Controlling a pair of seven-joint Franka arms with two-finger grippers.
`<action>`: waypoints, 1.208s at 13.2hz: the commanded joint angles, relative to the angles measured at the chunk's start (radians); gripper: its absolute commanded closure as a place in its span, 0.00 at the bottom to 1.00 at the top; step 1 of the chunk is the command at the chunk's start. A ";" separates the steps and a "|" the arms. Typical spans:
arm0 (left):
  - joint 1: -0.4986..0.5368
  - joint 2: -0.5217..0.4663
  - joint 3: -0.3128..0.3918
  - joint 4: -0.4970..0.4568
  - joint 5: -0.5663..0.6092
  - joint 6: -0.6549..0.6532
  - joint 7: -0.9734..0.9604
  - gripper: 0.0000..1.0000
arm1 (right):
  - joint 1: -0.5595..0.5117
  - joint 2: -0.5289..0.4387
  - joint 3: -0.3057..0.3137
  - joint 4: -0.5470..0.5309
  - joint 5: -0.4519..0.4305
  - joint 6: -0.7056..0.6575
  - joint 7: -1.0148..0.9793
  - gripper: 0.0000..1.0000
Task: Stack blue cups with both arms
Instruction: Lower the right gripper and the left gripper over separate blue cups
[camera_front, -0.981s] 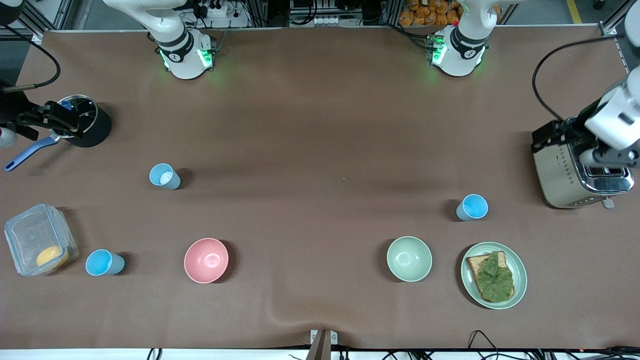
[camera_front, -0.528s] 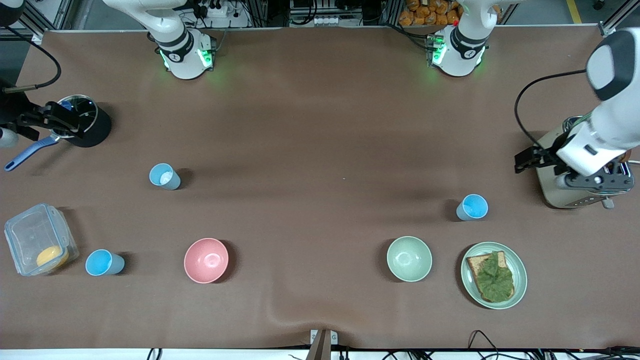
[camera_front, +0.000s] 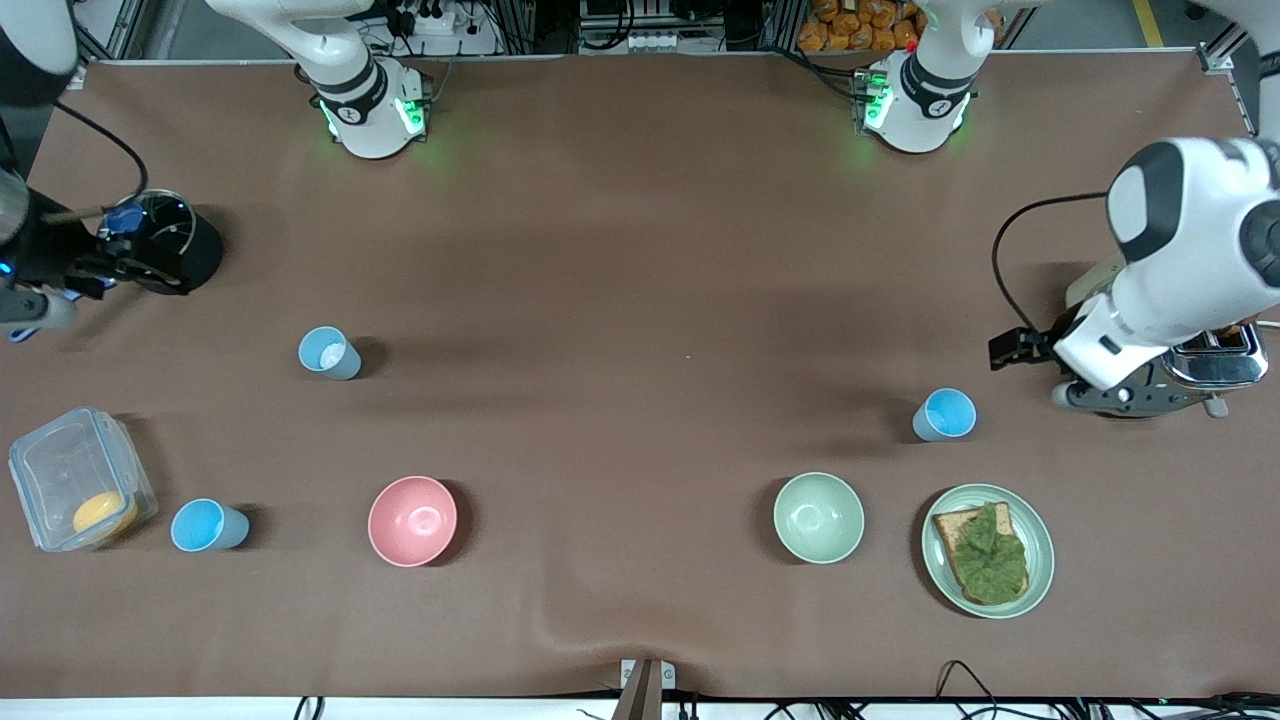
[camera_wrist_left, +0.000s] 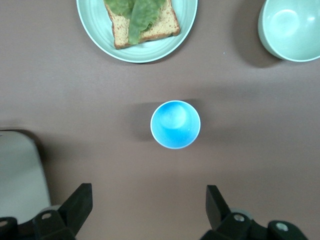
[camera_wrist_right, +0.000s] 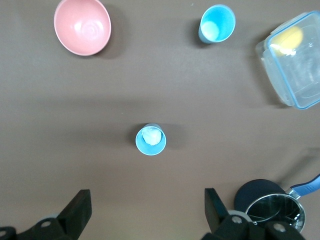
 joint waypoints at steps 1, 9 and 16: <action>0.005 0.041 -0.005 0.001 0.018 0.040 0.013 0.00 | 0.035 0.058 -0.006 0.013 0.000 -0.004 -0.004 0.00; 0.007 0.096 -0.005 -0.106 0.056 0.231 0.010 0.00 | 0.136 0.121 -0.004 -0.186 0.015 0.195 0.016 0.00; 0.008 0.179 -0.006 -0.112 0.055 0.345 0.006 0.00 | 0.136 0.141 -0.006 -0.450 0.017 0.499 0.010 0.00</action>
